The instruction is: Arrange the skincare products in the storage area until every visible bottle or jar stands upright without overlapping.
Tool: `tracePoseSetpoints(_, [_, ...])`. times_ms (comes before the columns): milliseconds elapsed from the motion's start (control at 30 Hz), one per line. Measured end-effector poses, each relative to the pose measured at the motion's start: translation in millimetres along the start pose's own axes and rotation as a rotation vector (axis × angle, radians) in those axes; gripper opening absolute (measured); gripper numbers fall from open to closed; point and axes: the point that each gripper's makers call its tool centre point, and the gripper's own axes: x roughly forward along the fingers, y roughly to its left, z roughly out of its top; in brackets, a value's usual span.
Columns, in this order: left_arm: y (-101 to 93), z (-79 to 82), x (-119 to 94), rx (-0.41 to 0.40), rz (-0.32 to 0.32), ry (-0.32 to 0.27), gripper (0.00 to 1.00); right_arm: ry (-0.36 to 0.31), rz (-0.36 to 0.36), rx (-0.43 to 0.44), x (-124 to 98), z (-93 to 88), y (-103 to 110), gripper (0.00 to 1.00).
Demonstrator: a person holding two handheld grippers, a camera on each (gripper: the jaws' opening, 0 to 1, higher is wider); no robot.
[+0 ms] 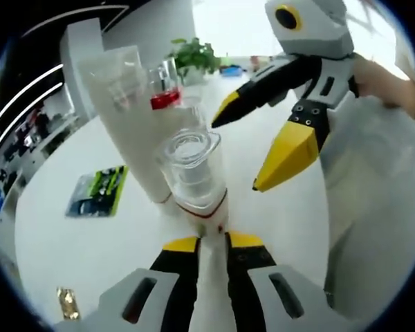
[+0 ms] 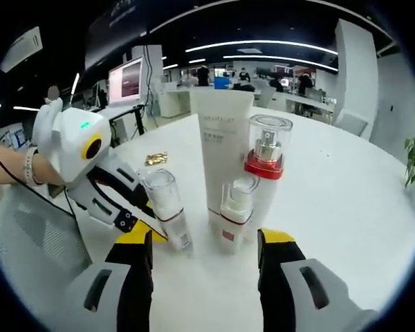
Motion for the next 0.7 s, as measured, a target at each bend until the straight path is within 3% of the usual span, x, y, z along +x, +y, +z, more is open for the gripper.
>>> tracePoseSetpoints(500, [4.3,10.0,12,-0.025,0.022,-0.005,0.09,0.035,-0.025,-0.019,1,-6.8,-7,0.78])
tracePoseSetpoints(700, [7.2,13.0,18,-0.036,0.03,0.0,0.08,0.038,0.007,0.006,3,-8.1,-1,0.87])
